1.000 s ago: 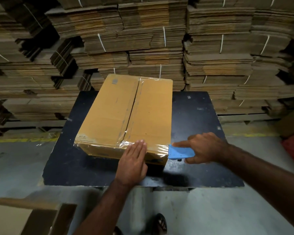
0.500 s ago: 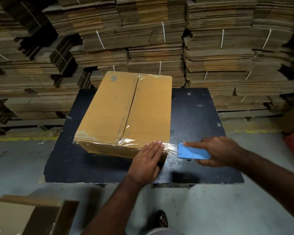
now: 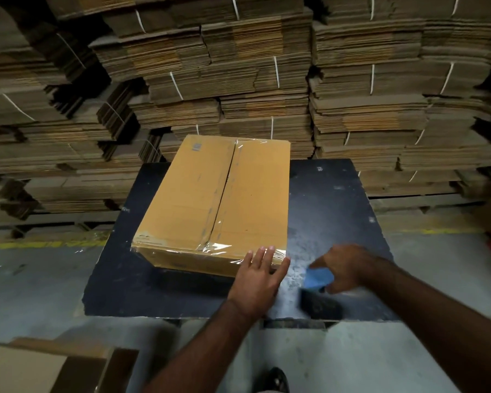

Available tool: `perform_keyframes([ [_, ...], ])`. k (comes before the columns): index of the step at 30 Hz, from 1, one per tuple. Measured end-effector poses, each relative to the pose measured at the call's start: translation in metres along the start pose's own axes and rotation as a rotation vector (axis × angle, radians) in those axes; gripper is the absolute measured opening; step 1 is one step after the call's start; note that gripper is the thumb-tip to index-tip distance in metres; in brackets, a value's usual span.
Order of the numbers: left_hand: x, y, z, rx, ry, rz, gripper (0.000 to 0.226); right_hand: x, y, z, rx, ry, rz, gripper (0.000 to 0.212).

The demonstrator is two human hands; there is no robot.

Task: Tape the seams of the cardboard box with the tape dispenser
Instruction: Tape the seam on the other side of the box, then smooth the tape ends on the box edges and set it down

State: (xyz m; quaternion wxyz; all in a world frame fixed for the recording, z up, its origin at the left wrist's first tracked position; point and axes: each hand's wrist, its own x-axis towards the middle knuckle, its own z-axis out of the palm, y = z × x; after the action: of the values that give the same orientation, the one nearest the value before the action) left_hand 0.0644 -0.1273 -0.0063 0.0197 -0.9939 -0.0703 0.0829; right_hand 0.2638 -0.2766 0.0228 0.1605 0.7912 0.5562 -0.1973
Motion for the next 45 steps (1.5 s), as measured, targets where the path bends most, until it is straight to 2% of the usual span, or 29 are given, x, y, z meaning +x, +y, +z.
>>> perform_keyframes([
  [2,-0.001,-0.001,0.0,0.013,-0.016,0.012,0.088,0.004,0.003,0.018,0.088,-0.052,0.067,0.071],
  [6,0.004,-0.003,-0.003,0.059,-0.01,0.002,0.084,0.016,0.004,0.049,0.256,0.07,0.268,0.081],
  [8,0.005,-0.005,-0.002,0.076,0.006,0.016,0.076,0.024,-0.008,0.062,0.272,0.119,0.387,0.076],
  [11,0.009,-0.008,-0.003,0.081,0.012,0.034,0.079,0.033,-0.029,0.08,0.328,0.3,0.544,0.07],
  [13,0.015,-0.004,-0.003,0.084,0.022,0.02,0.083,0.039,-0.037,0.098,0.484,0.484,0.537,0.071],
  [14,0.019,-0.002,-0.003,0.077,0.019,0.012,0.086,0.041,-0.041,0.103,0.565,0.501,0.526,0.071],
  [15,0.021,0.0,-0.003,0.064,0.02,0.005,0.089,0.044,-0.045,0.108,0.596,0.449,0.528,0.076],
  [17,0.024,0.002,-0.002,0.009,0.049,0.007,0.096,0.046,-0.051,0.113,0.49,0.302,0.542,0.089],
  [19,0.02,-0.002,0.0,-0.07,0.114,0.029,0.097,0.043,-0.055,0.1,0.326,0.271,0.609,0.08],
  [20,0.018,-0.004,0.002,-0.122,0.163,0.04,0.094,0.039,-0.057,0.09,0.301,0.311,0.65,0.071],
  [22,0.013,-0.011,0.004,-0.246,0.226,0.027,0.092,0.03,-0.065,0.071,0.378,0.552,0.677,0.058],
  [24,0.011,-0.015,0.003,-0.351,0.226,0.014,0.098,0.023,-0.079,0.057,0.553,0.884,0.601,0.055],
  [25,0.011,-0.016,0.002,-0.388,0.225,0.01,0.101,0.02,-0.091,0.049,0.689,0.967,0.54,0.056],
  [26,0.01,-0.015,0.002,-0.428,0.224,0.001,0.104,0.019,-0.102,0.043,0.864,0.966,0.477,0.059],
  [28,0.01,-0.015,0.001,-0.517,0.206,-0.031,0.105,0.026,-0.12,0.036,1.146,0.833,0.39,0.064],
  [31,0.012,-0.02,-0.006,-0.619,0.153,-0.063,0.104,0.036,-0.137,0.032,1.339,0.672,0.378,0.062],
  [34,0.016,-0.027,-0.011,-0.654,0.11,-0.093,0.1,0.051,-0.14,0.034,1.571,0.662,0.411,0.059],
  [38,0.018,-0.029,-0.011,-0.647,0.062,-0.124,0.098,0.08,-0.129,0.05,1.922,0.492,0.591,0.095],
  [41,0.018,-0.027,-0.014,-0.644,0.035,-0.114,0.097,0.068,-0.117,0.032,1.947,0.411,0.588,0.076],
  [43,0.016,-0.029,-0.015,-0.707,0.042,-0.142,0.092,0.059,-0.113,0.023,1.887,0.417,0.561,0.087],
  [44,0.013,-0.031,-0.014,-0.757,0.07,-0.153,0.09,0.056,-0.113,0.021,1.825,0.478,0.544,0.095],
  [45,0.01,-0.033,-0.013,-0.793,0.109,-0.161,0.087,0.054,-0.114,0.019,1.722,0.546,0.538,0.092],
])
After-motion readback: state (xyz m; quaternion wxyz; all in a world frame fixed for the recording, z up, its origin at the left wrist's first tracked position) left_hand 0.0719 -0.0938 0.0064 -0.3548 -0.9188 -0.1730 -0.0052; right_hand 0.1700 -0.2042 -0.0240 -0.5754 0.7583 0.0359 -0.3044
